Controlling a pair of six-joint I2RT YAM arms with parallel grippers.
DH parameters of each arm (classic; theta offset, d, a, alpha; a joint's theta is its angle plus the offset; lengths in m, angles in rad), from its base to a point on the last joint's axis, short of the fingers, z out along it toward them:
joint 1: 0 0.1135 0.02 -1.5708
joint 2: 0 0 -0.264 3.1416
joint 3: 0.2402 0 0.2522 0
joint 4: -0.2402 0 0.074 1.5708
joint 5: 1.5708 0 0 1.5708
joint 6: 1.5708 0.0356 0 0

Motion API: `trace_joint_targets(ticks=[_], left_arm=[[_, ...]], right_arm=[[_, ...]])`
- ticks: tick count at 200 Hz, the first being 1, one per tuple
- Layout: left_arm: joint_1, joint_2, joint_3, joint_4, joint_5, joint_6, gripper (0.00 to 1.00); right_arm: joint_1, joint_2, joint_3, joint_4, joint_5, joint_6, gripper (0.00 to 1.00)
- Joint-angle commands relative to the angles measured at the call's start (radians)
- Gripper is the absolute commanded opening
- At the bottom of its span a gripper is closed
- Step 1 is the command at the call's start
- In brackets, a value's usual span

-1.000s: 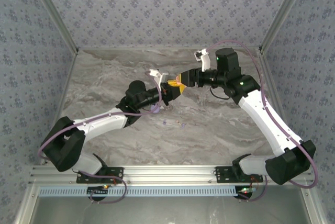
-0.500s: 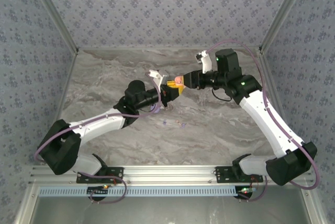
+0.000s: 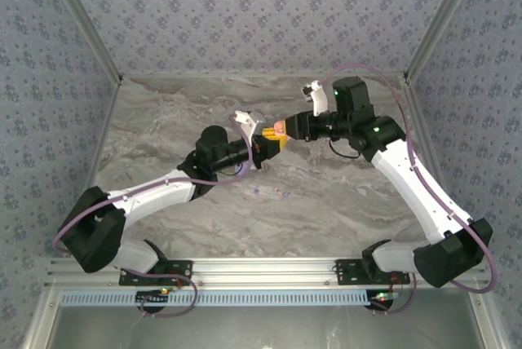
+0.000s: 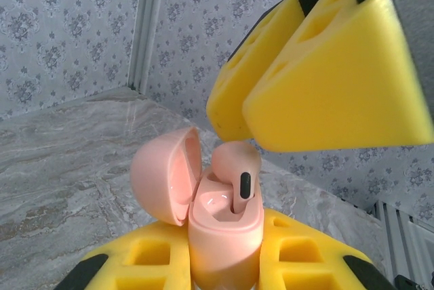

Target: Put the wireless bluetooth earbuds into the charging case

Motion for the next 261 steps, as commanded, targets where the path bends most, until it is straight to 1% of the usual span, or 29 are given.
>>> trace_joint_targets(ticks=[1,71,73,121,150,178,203,227,261], left_arm=[[-0.006,-0.024,0.041,0.036,0.035,0.020,0.15],[-0.005,-0.011,0.053,0.042,0.072,0.009,0.15],[-0.005,-0.011,0.053,0.042,0.072,0.009,0.14],[-0.005,0.006,0.060,0.051,0.059,-0.015,0.14],[-0.006,0.021,0.071,0.052,0.070,-0.026,0.15],[-0.005,0.026,0.073,0.041,0.057,-0.024,0.15],[-0.005,0.020,0.081,-0.032,0.004,-0.002,0.14],[-0.005,0.008,0.083,-0.109,-0.062,0.016,0.14],[0.017,-0.021,0.082,-0.203,-0.100,0.026,0.14]], right_arm=[[0.009,0.014,0.039,-0.027,-0.034,-0.018,0.32],[0.025,0.052,0.072,-0.038,-0.094,-0.047,0.32],[0.026,0.054,0.074,-0.060,-0.096,-0.048,0.32],[0.052,0.081,0.112,-0.110,-0.101,-0.089,0.32],[0.062,0.081,0.124,-0.117,-0.093,-0.102,0.36],[0.064,0.076,0.133,-0.122,-0.035,-0.100,0.43],[0.064,0.049,0.122,-0.111,0.068,-0.086,0.46],[0.051,0.017,0.097,-0.106,0.170,-0.064,0.46],[0.002,-0.028,0.037,-0.105,0.238,-0.028,0.46]])
